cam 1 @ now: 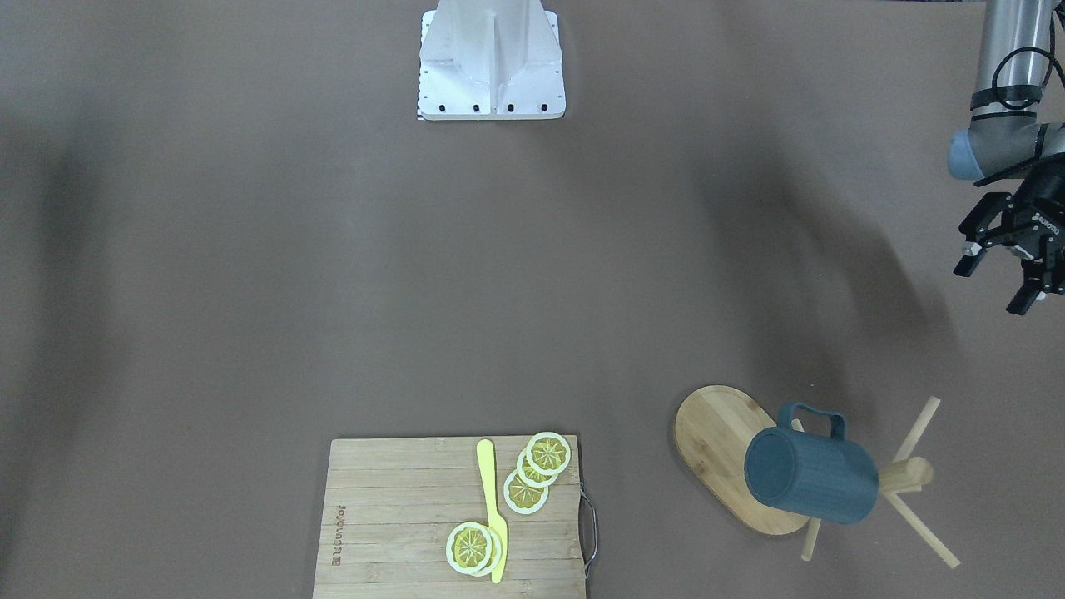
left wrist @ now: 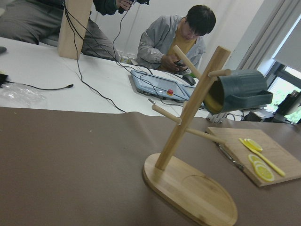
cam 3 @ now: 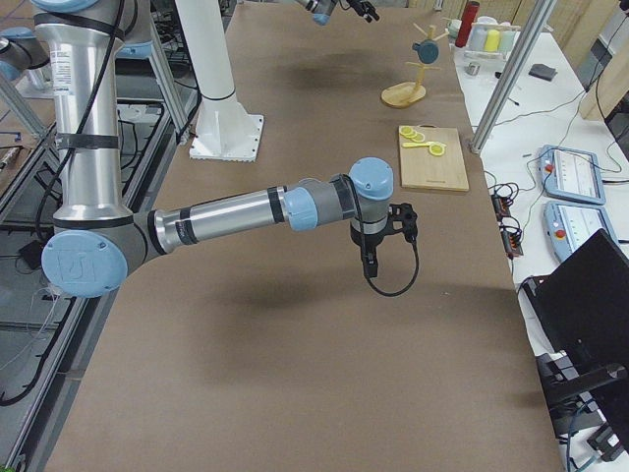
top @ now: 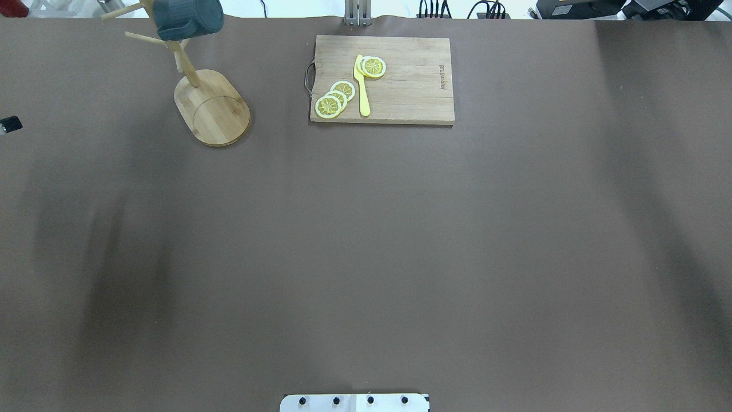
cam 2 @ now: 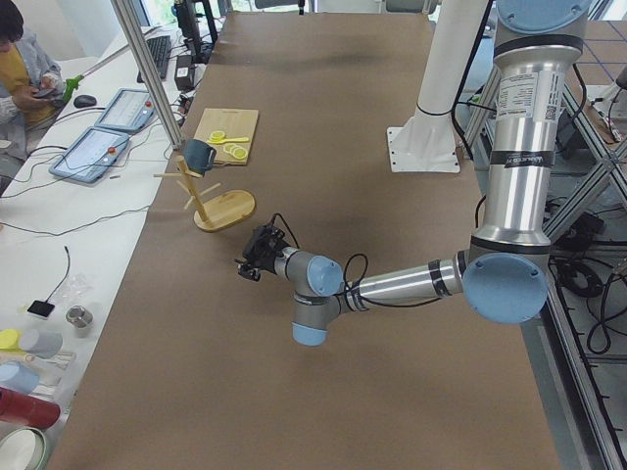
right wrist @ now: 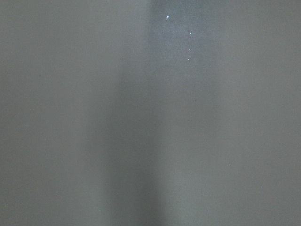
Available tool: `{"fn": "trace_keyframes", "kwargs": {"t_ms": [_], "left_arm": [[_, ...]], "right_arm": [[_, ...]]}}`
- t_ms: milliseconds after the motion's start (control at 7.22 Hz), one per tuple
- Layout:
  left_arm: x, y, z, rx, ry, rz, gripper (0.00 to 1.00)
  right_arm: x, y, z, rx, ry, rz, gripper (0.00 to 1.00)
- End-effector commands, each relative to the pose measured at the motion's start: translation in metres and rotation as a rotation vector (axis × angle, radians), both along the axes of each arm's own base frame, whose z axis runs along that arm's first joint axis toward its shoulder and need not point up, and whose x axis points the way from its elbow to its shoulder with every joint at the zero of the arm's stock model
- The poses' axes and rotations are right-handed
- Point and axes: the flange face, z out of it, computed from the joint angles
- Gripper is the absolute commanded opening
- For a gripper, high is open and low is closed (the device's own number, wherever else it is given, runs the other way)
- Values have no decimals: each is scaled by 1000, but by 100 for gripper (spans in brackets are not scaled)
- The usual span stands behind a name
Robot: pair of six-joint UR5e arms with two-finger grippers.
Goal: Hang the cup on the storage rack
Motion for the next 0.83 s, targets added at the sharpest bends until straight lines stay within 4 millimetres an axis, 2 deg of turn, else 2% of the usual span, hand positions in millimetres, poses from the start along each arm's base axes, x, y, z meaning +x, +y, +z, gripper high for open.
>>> {"fn": "trace_keyframes", "kwargs": {"t_ms": [0,138,277,554,692], "left_arm": [[-38,-21,9,0,-221,-80,98],[-50,-31,3,-50,-256,-102,98],[-55,-44,-16,-106,-276,-109,98],[-53,-59,-65,-237,-312,-73,98],[-65,-62,-82,-320,-302,-6,98]], "right_arm": [[2,0,0,1,3,3,100],[2,0,0,1,3,3,100],[1,-1,0,2,4,2,100],[1,-2,-1,3,4,2,100],[1,-2,-1,5,4,2,100]]}}
